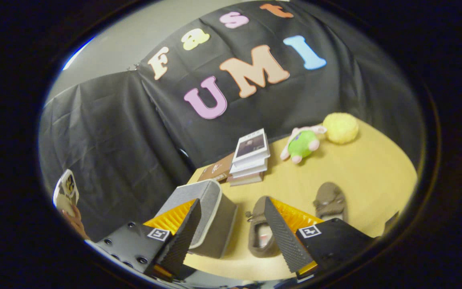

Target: Open the storage box then place both shoes into the box .Put the left shoe in first, then the right shoe, with the right side of both shoes facing outward in a uniform manner.

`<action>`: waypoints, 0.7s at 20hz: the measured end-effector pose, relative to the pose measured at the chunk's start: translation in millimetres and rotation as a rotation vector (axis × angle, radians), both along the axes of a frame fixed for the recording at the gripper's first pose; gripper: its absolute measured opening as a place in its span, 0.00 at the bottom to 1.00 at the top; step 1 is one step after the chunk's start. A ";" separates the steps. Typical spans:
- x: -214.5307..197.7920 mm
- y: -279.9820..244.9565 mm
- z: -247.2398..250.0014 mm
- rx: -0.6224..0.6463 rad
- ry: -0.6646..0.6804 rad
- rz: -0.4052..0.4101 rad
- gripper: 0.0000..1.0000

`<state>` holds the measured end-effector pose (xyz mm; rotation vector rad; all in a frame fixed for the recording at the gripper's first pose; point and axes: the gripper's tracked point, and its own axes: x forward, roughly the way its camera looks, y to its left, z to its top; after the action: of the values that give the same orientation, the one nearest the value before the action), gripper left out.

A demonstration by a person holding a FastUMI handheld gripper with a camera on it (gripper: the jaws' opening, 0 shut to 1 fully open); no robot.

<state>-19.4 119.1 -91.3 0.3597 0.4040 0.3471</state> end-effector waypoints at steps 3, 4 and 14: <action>-5.5 31.3 -29.6 0.104 0.137 0.007 1.00; -7.8 43.4 -38.0 0.140 0.181 0.011 1.00; -25.8 130.5 -93.5 0.577 0.504 -0.024 1.00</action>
<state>-45.1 249.6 -184.9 1.0257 0.7932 0.3440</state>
